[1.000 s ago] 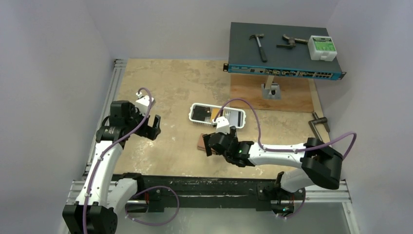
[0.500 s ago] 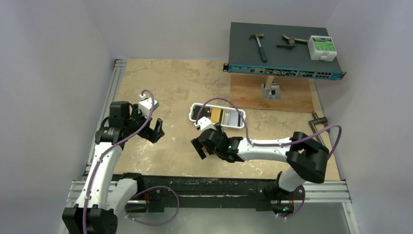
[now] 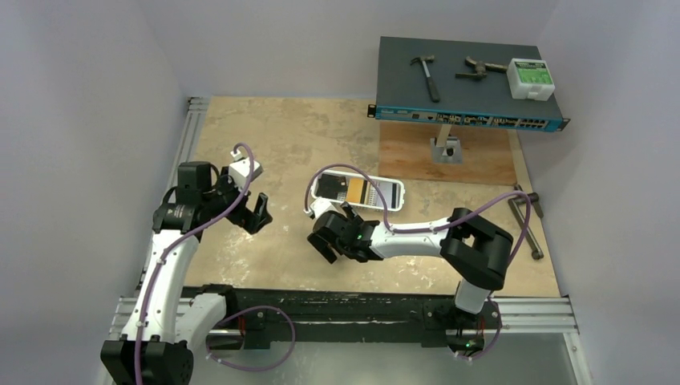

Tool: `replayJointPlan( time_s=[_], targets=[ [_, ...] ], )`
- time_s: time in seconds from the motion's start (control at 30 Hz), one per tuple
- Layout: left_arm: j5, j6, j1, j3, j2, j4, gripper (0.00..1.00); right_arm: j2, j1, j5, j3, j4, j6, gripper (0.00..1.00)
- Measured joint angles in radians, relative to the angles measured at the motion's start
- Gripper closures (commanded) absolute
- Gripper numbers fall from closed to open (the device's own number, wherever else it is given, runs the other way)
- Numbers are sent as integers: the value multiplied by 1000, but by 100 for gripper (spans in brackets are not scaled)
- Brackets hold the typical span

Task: Put the credit cards into the card holder
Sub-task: Pick up the card holder from the center of the board.

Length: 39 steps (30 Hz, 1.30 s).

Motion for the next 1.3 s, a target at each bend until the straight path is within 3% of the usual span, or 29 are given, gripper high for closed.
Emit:
replayJointPlan(
  time_s=[0.07, 0.43, 0.5, 0.6, 0.83, 1.0, 1.3],
  targets=[
    [10, 5, 0, 11, 4, -5, 0, 7, 0, -1, 5, 3, -4, 6],
    [35, 16, 0, 55, 8, -19, 0, 105, -1, -24, 116, -14, 34, 55],
    [43, 16, 0, 58, 7, -21, 0, 104, 2, -5, 117, -13, 49, 67],
    [51, 16, 0, 58, 1, -25, 0, 91, 4, 13, 117, -2, 69, 98],
    [82, 8, 0, 56, -15, -32, 0, 48, 0, 40, 117, -12, 95, 100],
    [173, -30, -1, -8, -35, -7, 0, -19, -24, -37, 117, -51, 119, 100],
    [332, -53, -23, -55, -42, 36, 0, -262, -230, -526, 25, 84, 237, 100]
  ],
)
